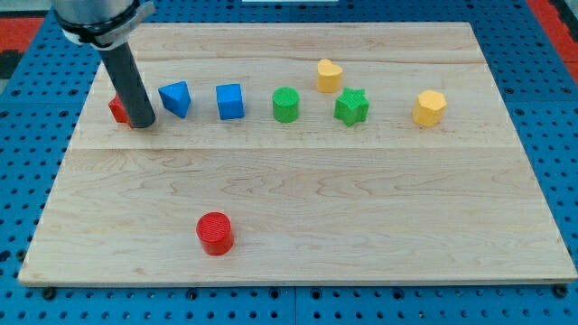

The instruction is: Place the red circle in between the blue blocks

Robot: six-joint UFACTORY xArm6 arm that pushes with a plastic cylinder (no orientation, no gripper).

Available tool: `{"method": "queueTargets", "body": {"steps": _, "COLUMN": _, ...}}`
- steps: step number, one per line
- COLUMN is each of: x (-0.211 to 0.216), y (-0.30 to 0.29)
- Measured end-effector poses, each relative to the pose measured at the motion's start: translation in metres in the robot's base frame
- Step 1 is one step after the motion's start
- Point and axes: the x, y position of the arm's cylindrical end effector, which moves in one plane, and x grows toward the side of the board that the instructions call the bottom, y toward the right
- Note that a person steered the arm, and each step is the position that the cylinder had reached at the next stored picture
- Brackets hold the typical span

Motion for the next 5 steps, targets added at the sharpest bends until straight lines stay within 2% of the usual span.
{"method": "queueTargets", "body": {"steps": 2, "x": -0.016, "y": -0.008}}
{"method": "queueTargets", "body": {"steps": 3, "x": 0.044, "y": 0.037}}
{"method": "queueTargets", "body": {"steps": 4, "x": 0.158, "y": 0.063}}
{"method": "queueTargets", "body": {"steps": 5, "x": 0.219, "y": 0.095}}
